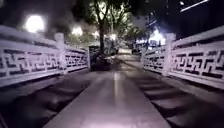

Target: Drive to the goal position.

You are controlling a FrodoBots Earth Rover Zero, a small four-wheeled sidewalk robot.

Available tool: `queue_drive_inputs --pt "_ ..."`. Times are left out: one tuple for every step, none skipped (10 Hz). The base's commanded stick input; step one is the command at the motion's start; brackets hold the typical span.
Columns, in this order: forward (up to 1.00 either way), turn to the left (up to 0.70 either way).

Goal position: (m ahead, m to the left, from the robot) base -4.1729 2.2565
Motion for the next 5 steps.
queue_drive_inputs --pt "0.45 0.00" --pt "0.45 0.00" --pt "0.45 0.00" --pt "0.45 0.00" --pt "0.45 0.00"
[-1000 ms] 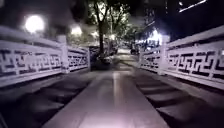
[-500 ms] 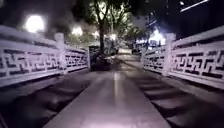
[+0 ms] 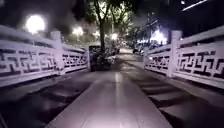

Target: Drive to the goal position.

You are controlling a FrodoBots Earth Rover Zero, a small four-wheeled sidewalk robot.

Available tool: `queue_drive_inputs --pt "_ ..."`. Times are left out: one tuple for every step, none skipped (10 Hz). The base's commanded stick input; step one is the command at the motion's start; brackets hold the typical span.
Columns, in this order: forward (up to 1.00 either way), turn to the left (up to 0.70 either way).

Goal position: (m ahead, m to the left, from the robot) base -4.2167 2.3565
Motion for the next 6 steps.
queue_drive_inputs --pt "0.45 0.00" --pt "0.45 0.00" --pt "0.45 0.00" --pt "0.45 0.00" --pt "0.45 0.00" --pt "0.45 0.00"
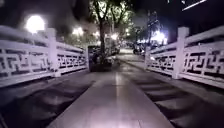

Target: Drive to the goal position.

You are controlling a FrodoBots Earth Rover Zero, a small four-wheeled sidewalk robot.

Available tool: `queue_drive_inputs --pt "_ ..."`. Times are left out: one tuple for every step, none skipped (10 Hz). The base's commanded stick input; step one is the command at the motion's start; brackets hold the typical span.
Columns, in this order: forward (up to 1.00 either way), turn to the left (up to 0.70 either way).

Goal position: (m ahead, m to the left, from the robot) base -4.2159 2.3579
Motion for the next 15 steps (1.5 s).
queue_drive_inputs --pt "0.45 0.00" --pt "0.45 0.00" --pt "0.45 0.00" --pt "0.45 0.00" --pt "0.45 0.00" --pt "0.45 -0.02" --pt "0.45 -0.27" --pt "0.45 -0.27" --pt "0.45 -0.19" --pt "0.45 -0.09" --pt "0.45 -0.01" --pt "0.45 0.00" --pt "0.45 0.00" --pt "0.45 0.00" --pt "0.45 0.00"
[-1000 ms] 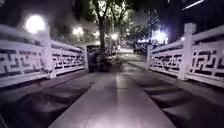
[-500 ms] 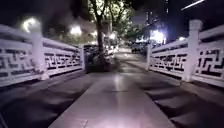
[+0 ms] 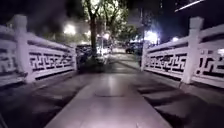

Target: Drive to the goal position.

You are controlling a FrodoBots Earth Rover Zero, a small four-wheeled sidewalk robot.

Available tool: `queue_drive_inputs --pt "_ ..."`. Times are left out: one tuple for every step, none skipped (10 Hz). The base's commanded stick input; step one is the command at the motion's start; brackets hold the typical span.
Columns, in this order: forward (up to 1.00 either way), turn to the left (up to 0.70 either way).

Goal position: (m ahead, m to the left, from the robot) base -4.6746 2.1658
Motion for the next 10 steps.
queue_drive_inputs --pt "0.45 0.00" --pt "0.45 0.00" --pt "0.45 0.00" --pt "0.45 0.00" --pt "0.45 0.00" --pt "0.45 0.00" --pt "0.45 0.00" --pt "0.45 0.00" --pt "0.45 0.00" --pt "0.45 0.00"
